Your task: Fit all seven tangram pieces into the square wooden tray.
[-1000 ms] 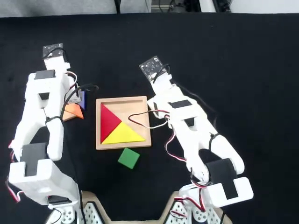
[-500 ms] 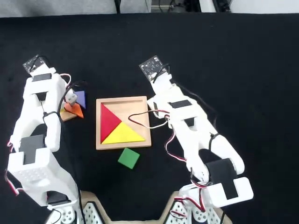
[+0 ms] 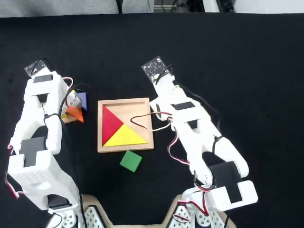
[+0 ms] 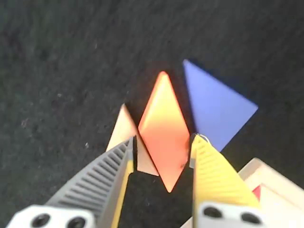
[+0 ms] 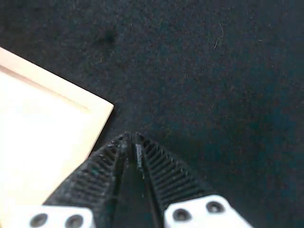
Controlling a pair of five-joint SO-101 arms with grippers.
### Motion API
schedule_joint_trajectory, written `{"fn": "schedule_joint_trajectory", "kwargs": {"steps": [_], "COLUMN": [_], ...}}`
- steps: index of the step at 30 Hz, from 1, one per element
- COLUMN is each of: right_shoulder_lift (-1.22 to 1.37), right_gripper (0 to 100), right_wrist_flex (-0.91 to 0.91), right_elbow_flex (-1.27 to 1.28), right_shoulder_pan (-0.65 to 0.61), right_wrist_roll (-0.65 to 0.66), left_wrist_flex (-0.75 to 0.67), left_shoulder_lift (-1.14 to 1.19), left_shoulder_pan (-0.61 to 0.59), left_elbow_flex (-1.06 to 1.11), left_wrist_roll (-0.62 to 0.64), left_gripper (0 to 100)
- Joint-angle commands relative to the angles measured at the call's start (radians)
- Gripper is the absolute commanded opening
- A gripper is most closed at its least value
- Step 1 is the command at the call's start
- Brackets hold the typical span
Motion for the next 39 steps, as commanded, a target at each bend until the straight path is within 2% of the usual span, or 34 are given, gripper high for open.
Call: {"fn": "schedule_joint_trajectory", "kwargs": {"steps": [1,6,14,21,26,30,35,39], "right_shoulder_lift": [-0.050,-0.050,-0.050,-0.050,-0.050,-0.050,-0.050,-0.050], "right_gripper": [1.1,1.1,1.1,1.1,1.1,1.1,1.1,1.1], "right_wrist_flex": [-0.018,-0.018,-0.017,-0.017,-0.017,-0.017,-0.017,-0.017], "right_elbow_flex": [-0.004,-0.004,-0.004,-0.004,-0.004,-0.004,-0.004,-0.004], "right_shoulder_pan": [0.014,0.014,0.014,0.014,0.014,0.014,0.014,0.014], "right_wrist_roll": [0.003,0.003,0.003,0.005,0.005,0.011,0.083,0.086], "left_wrist_flex": [0.014,-0.098,-0.126,-0.126,-0.126,-0.106,-0.020,-0.068], "left_shoulder_lift": [-0.006,-0.006,-0.006,-0.005,-0.005,-0.017,-0.023,-0.018], "left_shoulder_pan": [0.004,-0.033,-0.042,-0.001,0.059,0.058,0.053,0.059], "left_elbow_flex": [-0.008,0.027,0.016,0.018,0.024,0.027,-0.010,-0.012], "left_wrist_roll": [0.015,0.141,0.138,0.137,0.137,0.138,0.141,0.144], "left_gripper": [20,20,20,20,10,13,15,15]}}
